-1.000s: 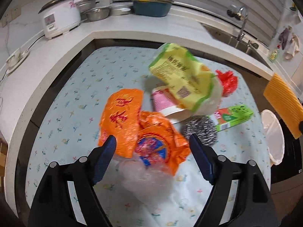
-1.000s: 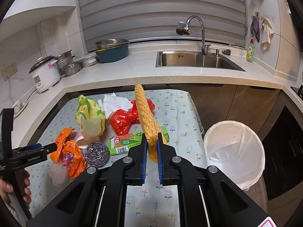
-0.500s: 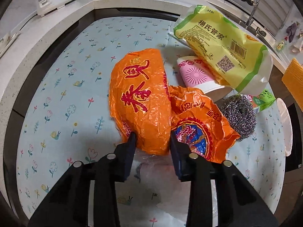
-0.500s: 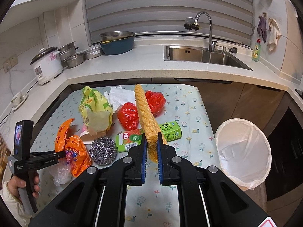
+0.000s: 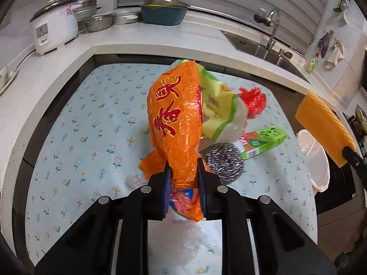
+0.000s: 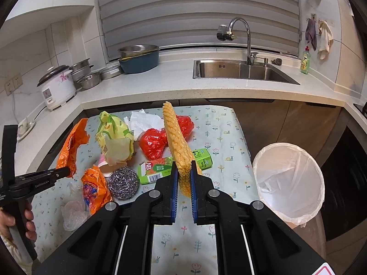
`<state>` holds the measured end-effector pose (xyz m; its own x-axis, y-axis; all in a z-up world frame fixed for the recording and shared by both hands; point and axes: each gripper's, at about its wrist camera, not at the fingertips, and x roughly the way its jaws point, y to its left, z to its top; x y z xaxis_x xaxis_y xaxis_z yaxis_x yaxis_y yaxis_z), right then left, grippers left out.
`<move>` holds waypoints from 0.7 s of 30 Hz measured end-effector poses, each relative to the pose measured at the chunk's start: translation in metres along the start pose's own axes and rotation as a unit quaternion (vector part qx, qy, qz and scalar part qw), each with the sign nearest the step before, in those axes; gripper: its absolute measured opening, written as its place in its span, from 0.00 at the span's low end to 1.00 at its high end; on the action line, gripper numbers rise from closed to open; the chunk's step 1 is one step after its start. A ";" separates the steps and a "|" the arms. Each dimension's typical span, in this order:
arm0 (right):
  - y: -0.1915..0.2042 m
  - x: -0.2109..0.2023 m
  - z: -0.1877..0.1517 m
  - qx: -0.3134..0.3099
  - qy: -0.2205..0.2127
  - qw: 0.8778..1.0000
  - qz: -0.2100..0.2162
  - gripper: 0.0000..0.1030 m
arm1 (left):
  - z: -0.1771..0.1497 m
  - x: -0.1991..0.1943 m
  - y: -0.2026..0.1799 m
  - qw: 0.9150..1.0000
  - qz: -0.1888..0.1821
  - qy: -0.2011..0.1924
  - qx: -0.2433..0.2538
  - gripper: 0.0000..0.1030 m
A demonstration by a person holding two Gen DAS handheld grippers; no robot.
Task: Collect trash
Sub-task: 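Grasp the orange printed bag with the left tool and lift it, then carry both items over the bin and open both tools to drop them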
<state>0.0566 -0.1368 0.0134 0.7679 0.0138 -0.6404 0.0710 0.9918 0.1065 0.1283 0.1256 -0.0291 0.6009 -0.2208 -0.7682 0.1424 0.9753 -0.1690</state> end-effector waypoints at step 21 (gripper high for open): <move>-0.145 -0.035 -0.028 0.092 -0.008 0.991 -0.092 0.09 | -0.021 0.001 -0.230 0.976 -0.142 0.013 0.166 0.19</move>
<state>0.0017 -0.2772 -0.0006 0.7405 -0.1695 -0.6503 0.3256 0.9370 0.1266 0.0798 -0.0992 -0.0037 0.4808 -0.4768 -0.7358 0.5489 0.8181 -0.1715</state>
